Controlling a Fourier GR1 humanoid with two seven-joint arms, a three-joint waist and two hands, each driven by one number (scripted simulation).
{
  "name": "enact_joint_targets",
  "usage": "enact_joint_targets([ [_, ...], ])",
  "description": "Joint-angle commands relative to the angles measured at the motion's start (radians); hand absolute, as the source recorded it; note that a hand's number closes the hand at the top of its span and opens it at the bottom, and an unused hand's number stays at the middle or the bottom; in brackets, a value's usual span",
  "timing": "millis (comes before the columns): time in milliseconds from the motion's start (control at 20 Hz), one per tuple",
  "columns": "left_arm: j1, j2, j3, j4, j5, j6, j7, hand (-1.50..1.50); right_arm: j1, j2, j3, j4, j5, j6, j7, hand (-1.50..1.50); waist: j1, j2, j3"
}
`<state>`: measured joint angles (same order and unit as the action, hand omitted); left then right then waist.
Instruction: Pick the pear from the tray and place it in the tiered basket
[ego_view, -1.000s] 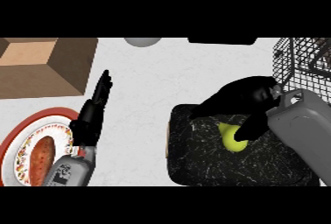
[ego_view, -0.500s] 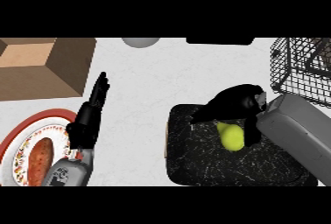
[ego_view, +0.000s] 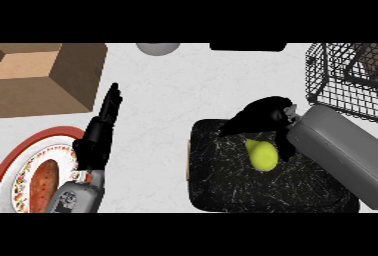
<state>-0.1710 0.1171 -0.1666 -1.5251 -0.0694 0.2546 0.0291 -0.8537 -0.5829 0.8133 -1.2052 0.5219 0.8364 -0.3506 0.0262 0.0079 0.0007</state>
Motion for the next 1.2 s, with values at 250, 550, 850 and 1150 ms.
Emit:
enact_joint_targets([
  [250,0.009,0.012,0.023,-0.016,0.018,-0.035,0.009,0.00,0.002,0.018,0.082,0.166,0.065,-0.036,-0.243,-1.50,-0.006,-0.002,0.000],
  [550,0.040,-0.027,-0.016,-0.044,-0.045,0.014,0.025,0.00,0.029,0.049,0.047,0.123,0.033,-0.014,-0.180,-1.50,-0.020,-0.009,-0.001],
  [850,0.037,-0.031,-0.012,-0.085,-0.052,0.008,0.047,0.00,0.046,0.130,0.029,0.241,0.106,-0.182,-0.227,1.50,-0.011,-0.006,0.000],
  [1150,-0.045,-0.007,0.052,-0.007,-0.025,-0.032,0.058,0.00,0.077,0.183,0.017,0.245,0.201,-0.324,-0.257,1.50,-0.017,-0.006,-0.001],
])
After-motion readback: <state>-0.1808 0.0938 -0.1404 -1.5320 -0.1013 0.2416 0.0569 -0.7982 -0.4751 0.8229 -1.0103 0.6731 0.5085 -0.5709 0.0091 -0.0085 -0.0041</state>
